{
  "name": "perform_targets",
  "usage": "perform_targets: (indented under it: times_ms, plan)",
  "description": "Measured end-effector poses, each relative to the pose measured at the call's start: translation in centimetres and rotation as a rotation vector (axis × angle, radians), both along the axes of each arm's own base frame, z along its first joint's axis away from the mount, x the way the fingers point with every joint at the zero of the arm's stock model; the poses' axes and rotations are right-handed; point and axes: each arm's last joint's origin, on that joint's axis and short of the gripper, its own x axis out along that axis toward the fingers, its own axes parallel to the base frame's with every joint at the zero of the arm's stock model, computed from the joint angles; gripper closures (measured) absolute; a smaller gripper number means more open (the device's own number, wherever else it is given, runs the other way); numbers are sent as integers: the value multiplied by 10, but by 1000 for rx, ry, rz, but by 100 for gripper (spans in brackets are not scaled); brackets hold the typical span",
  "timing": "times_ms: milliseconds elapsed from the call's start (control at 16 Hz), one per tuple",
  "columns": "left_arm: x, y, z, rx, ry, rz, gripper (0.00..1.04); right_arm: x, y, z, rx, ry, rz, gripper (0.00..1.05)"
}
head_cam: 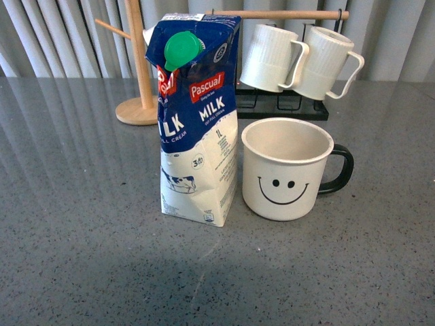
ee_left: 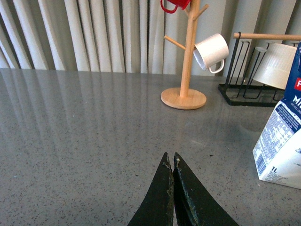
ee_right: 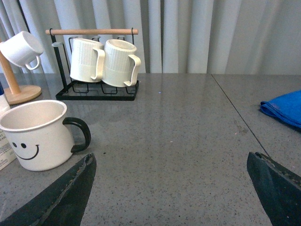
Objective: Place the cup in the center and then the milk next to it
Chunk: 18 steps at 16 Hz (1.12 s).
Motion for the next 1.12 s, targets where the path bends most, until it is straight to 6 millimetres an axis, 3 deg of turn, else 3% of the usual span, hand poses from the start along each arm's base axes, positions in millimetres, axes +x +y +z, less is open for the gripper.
perform_targets:
  times_ms: [375,438,500,1125]
  plan:
    - [-7,0,-7,0,-12,-1,103,0,0,0,0,0,0,7]
    - [-13,0,-13,0,43,-3,103,0,0,0,0,0,0,7]
    - [-17,0,-9,0,-8,0,103,0,0,0,0,0,0,7]
    - [-17,0,-10,0,0,1,103,0,0,0,0,0,0,7]
